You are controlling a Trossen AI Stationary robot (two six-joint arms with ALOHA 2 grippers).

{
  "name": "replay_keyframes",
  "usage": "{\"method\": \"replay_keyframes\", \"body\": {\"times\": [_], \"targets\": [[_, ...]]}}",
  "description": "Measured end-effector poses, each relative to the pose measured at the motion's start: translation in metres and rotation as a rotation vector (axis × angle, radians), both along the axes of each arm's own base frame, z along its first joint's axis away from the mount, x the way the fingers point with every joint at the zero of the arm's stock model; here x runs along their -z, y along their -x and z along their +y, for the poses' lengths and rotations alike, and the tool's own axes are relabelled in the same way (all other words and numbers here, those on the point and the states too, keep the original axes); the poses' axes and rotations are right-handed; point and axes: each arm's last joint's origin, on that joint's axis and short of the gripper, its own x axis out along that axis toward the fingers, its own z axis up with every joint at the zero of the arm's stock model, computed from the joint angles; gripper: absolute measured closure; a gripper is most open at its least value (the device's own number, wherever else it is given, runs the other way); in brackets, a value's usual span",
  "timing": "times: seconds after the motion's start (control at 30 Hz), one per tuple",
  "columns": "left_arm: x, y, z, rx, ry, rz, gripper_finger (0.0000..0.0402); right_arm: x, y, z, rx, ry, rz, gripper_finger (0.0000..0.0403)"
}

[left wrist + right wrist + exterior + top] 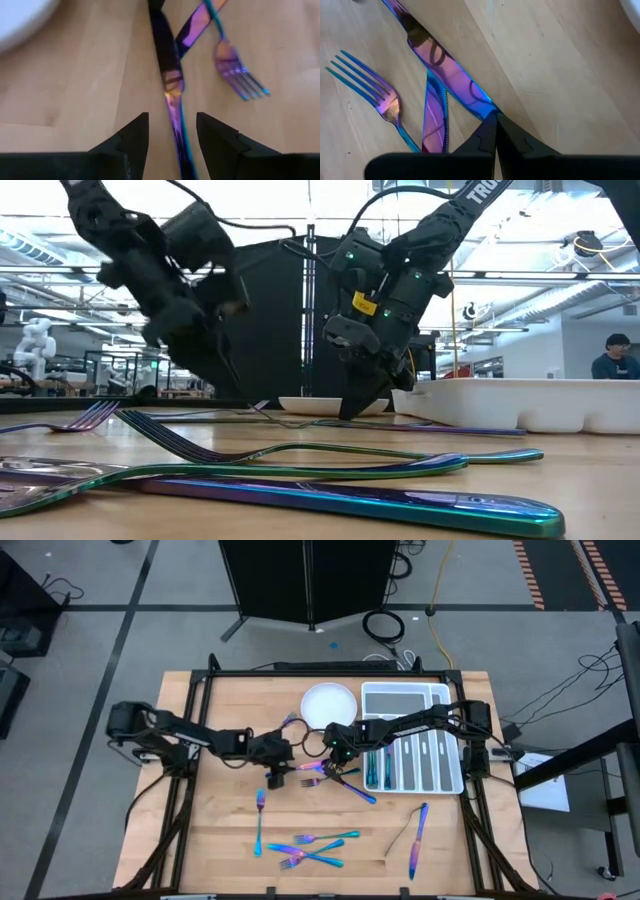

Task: Sort silverware
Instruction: Put the purple knife into the white silverware tray

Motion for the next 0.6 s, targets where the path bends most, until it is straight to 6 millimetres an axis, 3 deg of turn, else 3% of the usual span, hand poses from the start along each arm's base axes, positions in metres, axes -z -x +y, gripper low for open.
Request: {"method": "replay_keyframes", "body": {"times": [0.17, 0.33, 0.6], "targets": [[0.023, -0.005, 0.000, -0.063, 0.053, 0.067, 0.0237, 0.000, 0.000, 0.000, 0.002, -0.003, 0.001, 0.0403], [0.028, -0.005, -0.003, -0.056, 0.053, 0.094, 0.0244, 0.000, 0.000, 0.000, 0.001, -0.003, 0.003, 0.0403], [0.030, -0.004, -0.006, -0.062, 0.013, 0.108, 0.0361, -0.002, 0.001, 0.000, -0.006, -0.001, -0.007, 0.0403]]}}
